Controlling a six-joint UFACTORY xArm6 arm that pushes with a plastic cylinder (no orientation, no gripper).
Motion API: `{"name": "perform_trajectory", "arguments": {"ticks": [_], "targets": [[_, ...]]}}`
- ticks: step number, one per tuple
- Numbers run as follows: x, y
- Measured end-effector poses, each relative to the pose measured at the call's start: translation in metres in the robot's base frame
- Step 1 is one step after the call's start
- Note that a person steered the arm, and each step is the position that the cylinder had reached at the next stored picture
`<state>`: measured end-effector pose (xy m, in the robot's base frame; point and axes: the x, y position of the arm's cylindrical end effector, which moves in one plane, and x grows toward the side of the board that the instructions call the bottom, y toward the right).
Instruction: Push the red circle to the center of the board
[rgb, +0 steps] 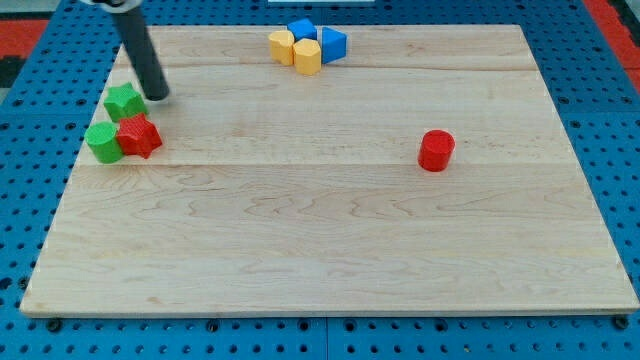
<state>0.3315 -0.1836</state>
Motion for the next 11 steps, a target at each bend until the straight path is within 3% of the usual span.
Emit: {"name": "perform_trajectory", "arguments": {"ticks": [3, 4, 5, 6, 7, 8, 9, 11], "targets": [[0.032, 0.320], [0.074, 0.361], [0.109, 0.339], [0.067, 0.283], [0.058, 0.227], [0.058, 0.308], [0.086, 0.298], [0.083, 0.179]]}}
